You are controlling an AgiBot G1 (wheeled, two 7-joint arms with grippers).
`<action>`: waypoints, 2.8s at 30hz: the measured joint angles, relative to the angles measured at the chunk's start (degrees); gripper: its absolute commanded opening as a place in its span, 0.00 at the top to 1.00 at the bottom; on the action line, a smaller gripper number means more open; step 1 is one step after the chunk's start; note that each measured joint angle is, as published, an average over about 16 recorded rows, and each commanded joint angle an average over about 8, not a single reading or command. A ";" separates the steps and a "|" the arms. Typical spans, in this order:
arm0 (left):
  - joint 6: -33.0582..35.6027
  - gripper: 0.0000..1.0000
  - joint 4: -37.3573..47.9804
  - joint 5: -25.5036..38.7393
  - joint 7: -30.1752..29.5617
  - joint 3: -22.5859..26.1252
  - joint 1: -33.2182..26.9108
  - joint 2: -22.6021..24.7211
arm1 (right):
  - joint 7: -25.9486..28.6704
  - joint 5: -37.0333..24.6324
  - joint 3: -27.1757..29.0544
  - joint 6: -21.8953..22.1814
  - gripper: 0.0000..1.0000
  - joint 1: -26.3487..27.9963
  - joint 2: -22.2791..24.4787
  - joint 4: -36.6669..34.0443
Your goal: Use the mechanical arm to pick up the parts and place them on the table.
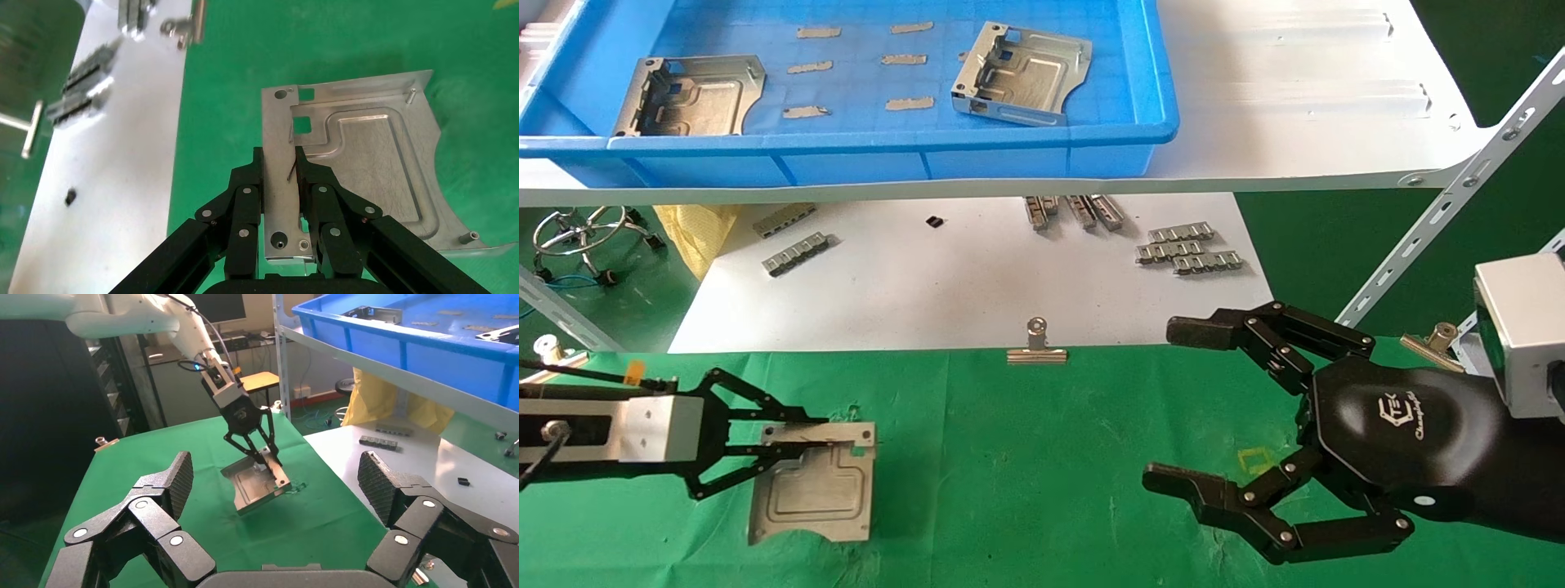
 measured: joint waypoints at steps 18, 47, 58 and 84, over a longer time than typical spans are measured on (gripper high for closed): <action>-0.18 0.00 9.45 1.94 5.58 1.45 -1.84 3.24 | 0.00 0.00 0.00 0.00 0.00 0.00 0.00 0.00; 2.37 0.00 8.72 -10.44 -4.82 -4.54 5.63 0.24 | 0.00 0.00 0.01 0.02 0.00 -0.01 0.00 -0.01; 1.59 0.00 -0.22 -11.61 -12.10 -8.75 9.12 -1.00 | 0.00 0.00 0.01 0.02 0.00 -0.01 0.00 -0.01; -0.87 0.00 -28.48 -15.95 -35.36 -22.32 20.70 -5.08 | 0.00 0.00 0.01 0.02 0.00 -0.01 0.00 -0.01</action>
